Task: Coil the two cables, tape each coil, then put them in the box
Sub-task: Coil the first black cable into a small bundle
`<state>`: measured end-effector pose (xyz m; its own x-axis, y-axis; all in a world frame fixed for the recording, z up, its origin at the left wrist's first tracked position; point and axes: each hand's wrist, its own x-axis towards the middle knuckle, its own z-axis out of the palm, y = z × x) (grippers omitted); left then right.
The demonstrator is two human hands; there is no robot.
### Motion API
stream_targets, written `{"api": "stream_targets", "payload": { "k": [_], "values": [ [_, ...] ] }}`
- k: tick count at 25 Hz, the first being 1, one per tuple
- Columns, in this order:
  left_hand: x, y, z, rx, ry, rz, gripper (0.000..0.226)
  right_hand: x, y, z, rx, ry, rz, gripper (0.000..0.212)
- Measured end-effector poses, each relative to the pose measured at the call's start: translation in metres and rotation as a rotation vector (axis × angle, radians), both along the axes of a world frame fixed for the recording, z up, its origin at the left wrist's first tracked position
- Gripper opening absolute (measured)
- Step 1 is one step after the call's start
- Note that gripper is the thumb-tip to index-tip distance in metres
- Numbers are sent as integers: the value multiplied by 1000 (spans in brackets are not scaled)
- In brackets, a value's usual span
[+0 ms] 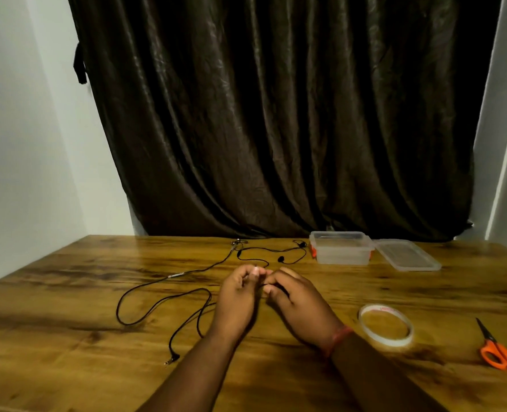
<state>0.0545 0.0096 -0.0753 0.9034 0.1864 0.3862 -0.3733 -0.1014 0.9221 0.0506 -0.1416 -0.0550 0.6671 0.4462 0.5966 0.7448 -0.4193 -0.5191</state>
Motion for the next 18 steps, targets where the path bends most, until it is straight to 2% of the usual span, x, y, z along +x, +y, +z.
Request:
{"api": "stream_targets", "payload": {
  "k": [2,6,9,13,15,18],
  "values": [
    [-4,-11,-1,37,52,-101,23,-1,-6,3,61,-25,-12,10],
    [-15,-25,1,-78,119,-317,26,7,-20,1,153,-82,-199,13],
    [-24,-22,6,-118,134,-394,25,8,-21,-1,149,-73,-272,14],
    [-33,-17,14,-284,116,-400,26,6,-15,-9,-69,-12,-242,15],
    [-36,-16,18,-372,103,-393,21,3,-10,-12,-173,-11,-211,23],
    [-35,-16,20,-455,100,-375,20,0,-9,-11,-224,-22,-219,22]
  ]
}}
